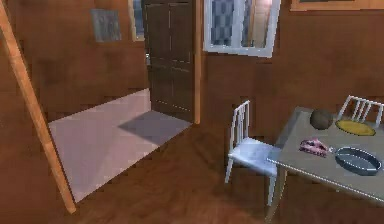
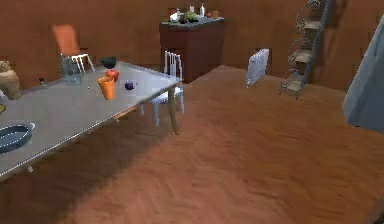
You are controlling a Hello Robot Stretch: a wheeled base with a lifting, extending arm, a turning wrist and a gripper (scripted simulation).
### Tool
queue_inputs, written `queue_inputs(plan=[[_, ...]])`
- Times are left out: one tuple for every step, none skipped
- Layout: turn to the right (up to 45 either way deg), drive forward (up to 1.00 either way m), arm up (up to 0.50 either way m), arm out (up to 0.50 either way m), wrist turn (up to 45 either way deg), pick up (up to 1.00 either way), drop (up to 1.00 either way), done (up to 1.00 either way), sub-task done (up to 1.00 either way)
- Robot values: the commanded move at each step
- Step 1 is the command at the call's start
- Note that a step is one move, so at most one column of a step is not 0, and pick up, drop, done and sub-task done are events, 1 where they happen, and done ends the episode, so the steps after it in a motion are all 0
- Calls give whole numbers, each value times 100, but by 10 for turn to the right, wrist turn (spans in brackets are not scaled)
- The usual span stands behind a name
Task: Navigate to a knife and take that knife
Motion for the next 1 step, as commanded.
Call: queue_inputs(plan=[[450, 0, 0, 0, 0, 0, 0, 0, 0]])
